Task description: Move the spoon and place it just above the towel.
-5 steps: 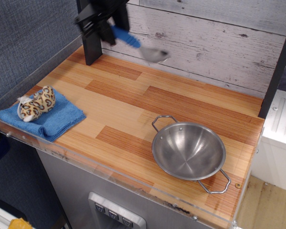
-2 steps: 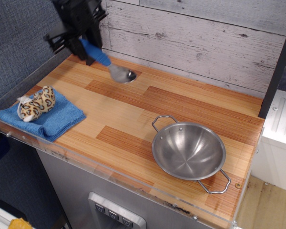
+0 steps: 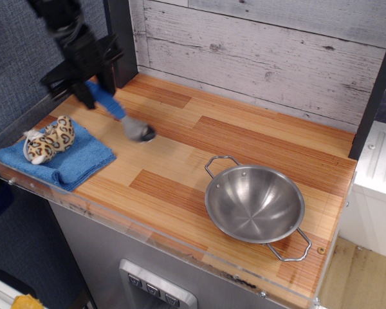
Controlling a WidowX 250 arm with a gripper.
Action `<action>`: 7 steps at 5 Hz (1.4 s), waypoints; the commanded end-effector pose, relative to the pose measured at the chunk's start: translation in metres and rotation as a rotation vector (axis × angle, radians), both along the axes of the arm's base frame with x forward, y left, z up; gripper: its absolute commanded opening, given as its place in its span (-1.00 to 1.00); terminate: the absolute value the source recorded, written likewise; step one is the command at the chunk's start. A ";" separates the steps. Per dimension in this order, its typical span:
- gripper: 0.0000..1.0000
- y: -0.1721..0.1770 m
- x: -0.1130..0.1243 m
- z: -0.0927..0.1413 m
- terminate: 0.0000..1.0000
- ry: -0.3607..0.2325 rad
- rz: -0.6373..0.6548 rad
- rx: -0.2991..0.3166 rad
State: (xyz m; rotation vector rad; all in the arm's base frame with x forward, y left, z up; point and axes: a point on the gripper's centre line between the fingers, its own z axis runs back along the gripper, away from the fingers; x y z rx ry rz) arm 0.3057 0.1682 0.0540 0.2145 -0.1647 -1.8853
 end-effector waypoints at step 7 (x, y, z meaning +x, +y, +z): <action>1.00 -0.008 0.012 -0.010 -1.00 0.047 0.057 0.014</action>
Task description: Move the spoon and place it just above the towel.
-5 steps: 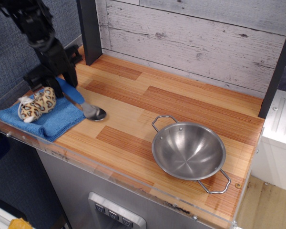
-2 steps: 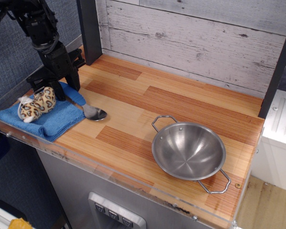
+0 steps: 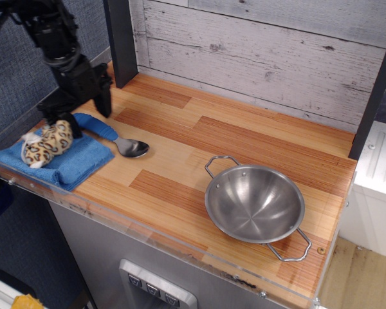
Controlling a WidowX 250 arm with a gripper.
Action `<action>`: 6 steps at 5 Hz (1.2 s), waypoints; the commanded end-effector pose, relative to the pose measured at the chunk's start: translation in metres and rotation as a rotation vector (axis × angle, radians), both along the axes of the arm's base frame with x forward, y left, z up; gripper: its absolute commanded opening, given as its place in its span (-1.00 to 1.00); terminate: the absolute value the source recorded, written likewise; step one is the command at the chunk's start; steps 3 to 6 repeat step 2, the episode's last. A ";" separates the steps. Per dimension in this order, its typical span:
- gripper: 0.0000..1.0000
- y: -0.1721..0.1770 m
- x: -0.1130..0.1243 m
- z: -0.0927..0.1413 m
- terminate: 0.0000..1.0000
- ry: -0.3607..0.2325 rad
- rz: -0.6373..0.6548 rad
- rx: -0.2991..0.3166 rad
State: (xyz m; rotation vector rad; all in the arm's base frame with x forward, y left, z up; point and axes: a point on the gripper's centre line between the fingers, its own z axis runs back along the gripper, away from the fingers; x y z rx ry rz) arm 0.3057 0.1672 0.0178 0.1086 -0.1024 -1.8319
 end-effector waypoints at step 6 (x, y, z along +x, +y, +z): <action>1.00 -0.017 0.033 0.067 1.00 -0.043 -0.005 -0.026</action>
